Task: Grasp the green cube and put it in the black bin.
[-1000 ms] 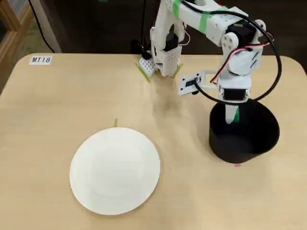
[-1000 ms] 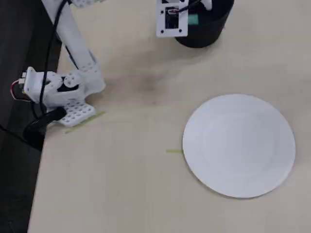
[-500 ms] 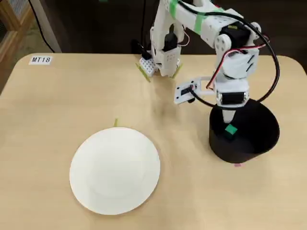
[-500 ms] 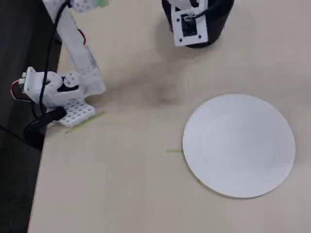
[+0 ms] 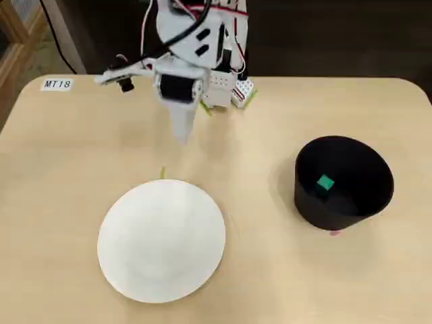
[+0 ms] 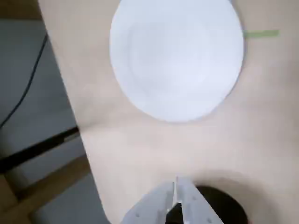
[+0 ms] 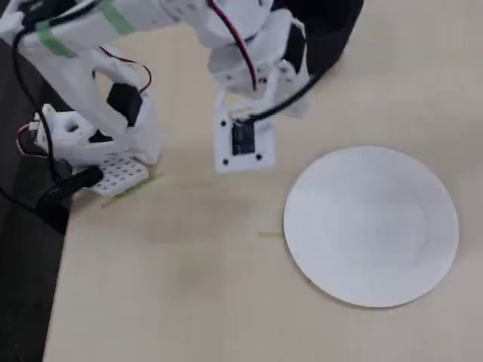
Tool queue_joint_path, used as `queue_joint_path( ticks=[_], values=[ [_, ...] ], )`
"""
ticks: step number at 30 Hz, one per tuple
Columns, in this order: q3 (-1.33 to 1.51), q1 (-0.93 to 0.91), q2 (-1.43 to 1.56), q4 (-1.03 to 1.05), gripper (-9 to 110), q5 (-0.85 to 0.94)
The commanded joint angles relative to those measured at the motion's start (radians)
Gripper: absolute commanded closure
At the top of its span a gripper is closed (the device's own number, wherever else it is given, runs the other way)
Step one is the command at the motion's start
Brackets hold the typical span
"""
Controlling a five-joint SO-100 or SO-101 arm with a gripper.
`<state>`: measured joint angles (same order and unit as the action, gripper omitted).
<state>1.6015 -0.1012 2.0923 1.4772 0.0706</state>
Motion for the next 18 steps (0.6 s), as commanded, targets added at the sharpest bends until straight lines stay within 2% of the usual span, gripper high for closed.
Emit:
queue_joint_path(
  ticks=[1,5,8,12,18],
  values=[
    [0.321,0.132,0.328,-0.144,102,-0.095],
    [0.525,0.288,0.419,-0.193,102,-0.121],
    [0.709,0.321,0.546,-0.288,102,-0.158],
    [0.876,0.233,0.69,-0.36,102,-0.158],
    [0.933,0.103,0.706,-0.379,102,-0.074]
  ],
)
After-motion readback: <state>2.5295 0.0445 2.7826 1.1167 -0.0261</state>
